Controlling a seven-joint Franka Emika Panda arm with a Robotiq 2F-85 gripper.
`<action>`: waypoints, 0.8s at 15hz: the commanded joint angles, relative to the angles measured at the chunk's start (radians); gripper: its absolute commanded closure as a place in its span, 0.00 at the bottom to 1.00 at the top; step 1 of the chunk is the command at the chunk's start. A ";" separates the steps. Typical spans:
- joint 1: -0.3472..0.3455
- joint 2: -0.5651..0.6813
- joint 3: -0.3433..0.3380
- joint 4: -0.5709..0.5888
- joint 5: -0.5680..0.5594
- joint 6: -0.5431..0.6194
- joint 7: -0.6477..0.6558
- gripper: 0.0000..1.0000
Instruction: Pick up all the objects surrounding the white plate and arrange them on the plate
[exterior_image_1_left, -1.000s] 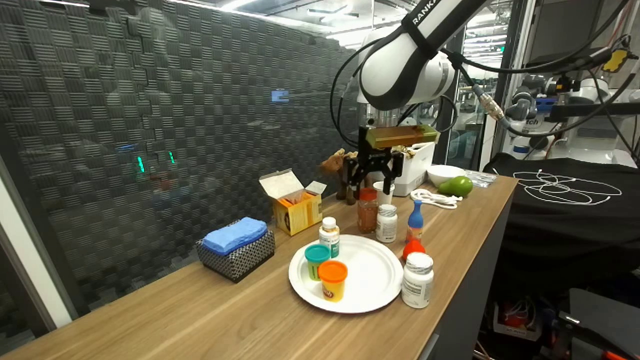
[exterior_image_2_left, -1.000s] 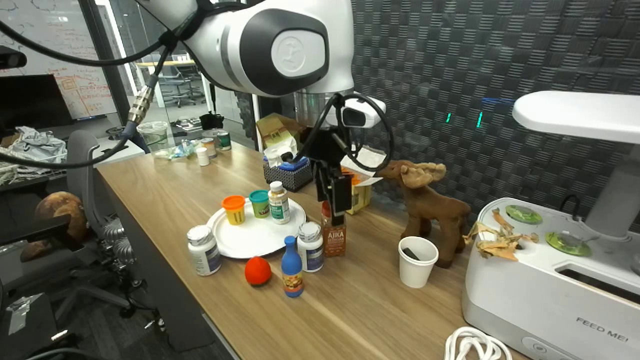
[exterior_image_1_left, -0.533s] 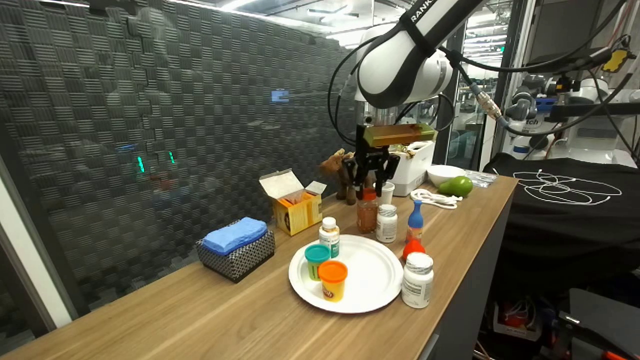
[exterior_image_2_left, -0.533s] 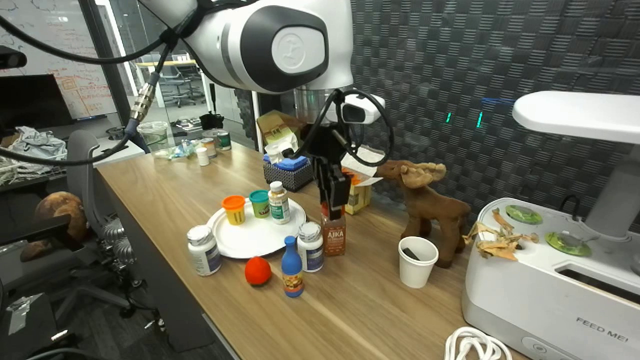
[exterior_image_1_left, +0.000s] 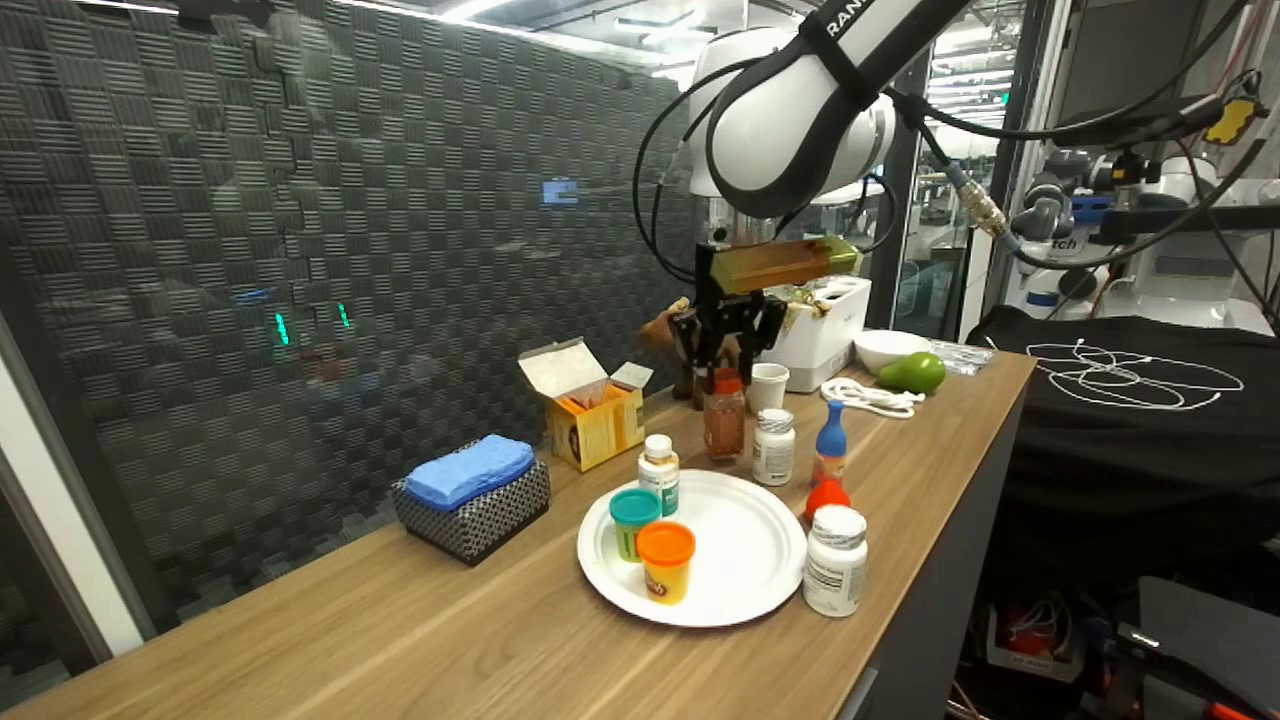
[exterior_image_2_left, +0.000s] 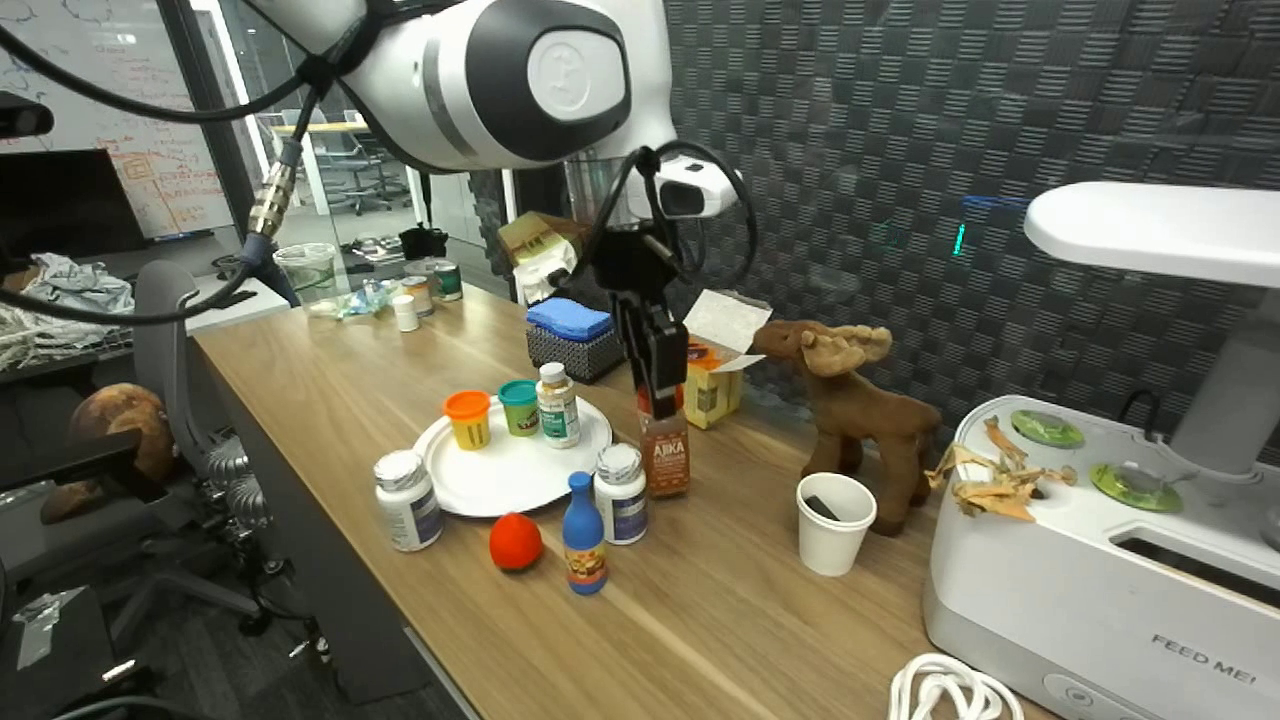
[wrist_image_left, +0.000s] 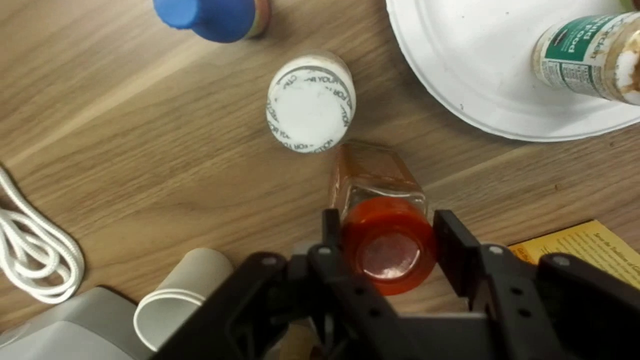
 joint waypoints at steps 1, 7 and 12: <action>0.088 -0.073 -0.028 -0.015 -0.147 -0.027 0.145 0.76; 0.138 -0.152 0.021 -0.057 -0.255 -0.092 0.300 0.76; 0.137 -0.214 0.081 -0.127 -0.209 -0.125 0.328 0.76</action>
